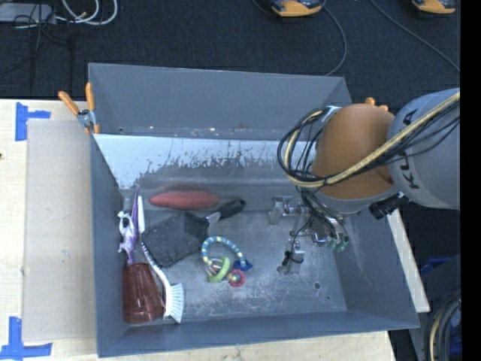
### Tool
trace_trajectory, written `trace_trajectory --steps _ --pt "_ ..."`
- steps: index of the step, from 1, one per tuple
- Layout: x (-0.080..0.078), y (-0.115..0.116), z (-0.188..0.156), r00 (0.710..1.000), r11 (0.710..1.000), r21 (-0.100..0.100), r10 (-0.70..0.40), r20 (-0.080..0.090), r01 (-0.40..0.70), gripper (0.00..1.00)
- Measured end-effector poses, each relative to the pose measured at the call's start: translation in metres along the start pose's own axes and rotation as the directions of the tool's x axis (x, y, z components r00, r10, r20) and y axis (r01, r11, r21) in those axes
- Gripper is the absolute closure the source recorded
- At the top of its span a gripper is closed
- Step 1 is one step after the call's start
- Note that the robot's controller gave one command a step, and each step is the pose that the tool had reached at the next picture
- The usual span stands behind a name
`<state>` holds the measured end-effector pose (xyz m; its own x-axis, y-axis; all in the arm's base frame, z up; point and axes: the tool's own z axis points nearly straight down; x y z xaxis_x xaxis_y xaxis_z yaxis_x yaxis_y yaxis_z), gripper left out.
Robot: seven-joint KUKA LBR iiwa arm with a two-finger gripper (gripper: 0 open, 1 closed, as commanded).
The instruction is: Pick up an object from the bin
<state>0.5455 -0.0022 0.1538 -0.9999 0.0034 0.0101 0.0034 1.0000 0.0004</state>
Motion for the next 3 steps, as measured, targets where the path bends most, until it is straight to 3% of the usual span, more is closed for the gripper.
trace_trajectory --steps 1,2,3 --pt "-0.002 0.000 -0.005 1.000 1.000 0.000 0.000 0.008 0.000 0.00" --pt "0.011 0.038 0.047 1.000 1.000 0.000 0.004 0.008 -0.004 0.00" --pt "0.000 0.089 0.067 0.997 0.997 0.000 0.076 0.000 -0.076 0.00"
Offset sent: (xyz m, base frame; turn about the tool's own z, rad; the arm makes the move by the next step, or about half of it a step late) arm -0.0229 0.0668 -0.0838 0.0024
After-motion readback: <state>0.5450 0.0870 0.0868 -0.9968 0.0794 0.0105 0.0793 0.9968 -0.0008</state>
